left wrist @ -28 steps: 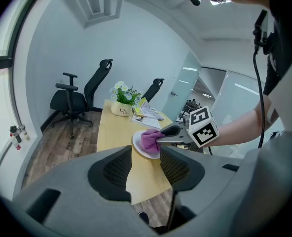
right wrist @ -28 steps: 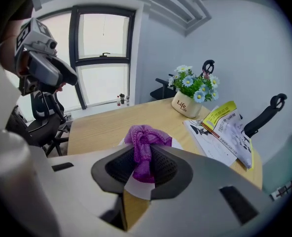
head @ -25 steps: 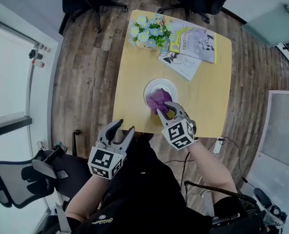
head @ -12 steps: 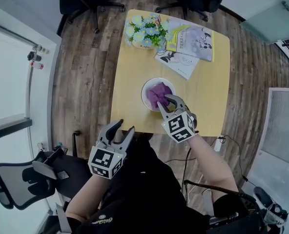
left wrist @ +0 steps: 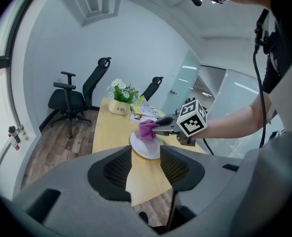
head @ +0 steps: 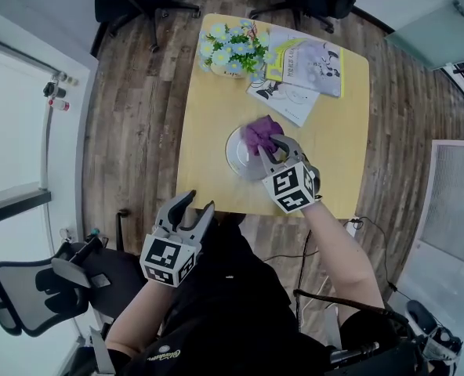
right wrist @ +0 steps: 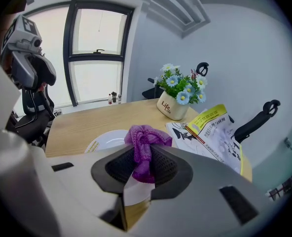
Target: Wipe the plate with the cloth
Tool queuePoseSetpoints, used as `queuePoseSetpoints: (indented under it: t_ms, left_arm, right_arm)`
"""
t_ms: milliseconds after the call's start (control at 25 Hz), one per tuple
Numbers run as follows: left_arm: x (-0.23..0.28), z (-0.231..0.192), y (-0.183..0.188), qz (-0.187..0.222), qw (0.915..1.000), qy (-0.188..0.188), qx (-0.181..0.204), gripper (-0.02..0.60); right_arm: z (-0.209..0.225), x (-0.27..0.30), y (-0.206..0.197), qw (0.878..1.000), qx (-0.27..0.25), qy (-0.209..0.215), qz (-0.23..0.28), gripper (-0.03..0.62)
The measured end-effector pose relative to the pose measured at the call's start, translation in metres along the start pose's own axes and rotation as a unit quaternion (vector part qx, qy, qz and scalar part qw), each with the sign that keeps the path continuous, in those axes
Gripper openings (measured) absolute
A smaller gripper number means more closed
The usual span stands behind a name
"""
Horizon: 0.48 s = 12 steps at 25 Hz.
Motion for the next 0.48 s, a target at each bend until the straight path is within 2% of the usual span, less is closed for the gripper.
queuePoseSetpoints:
  t_ms: [480]
  left_arm:
    - [0.003, 0.0, 0.0, -0.001, 1.0, -0.004, 0.001, 0.181]
  right_arm:
    - [-0.052, -0.029, -0.029, 0.999, 0.005, 0.049, 0.001, 0.077]
Point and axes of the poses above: the fingertips, and each gripper's own axes: x forward along the fingers, z to its right, y out of its top, the point moved 9 cm from there along -x, backward along the fingers, and after that the axes turned 9 degrees about -z, right-handed, at the moved point
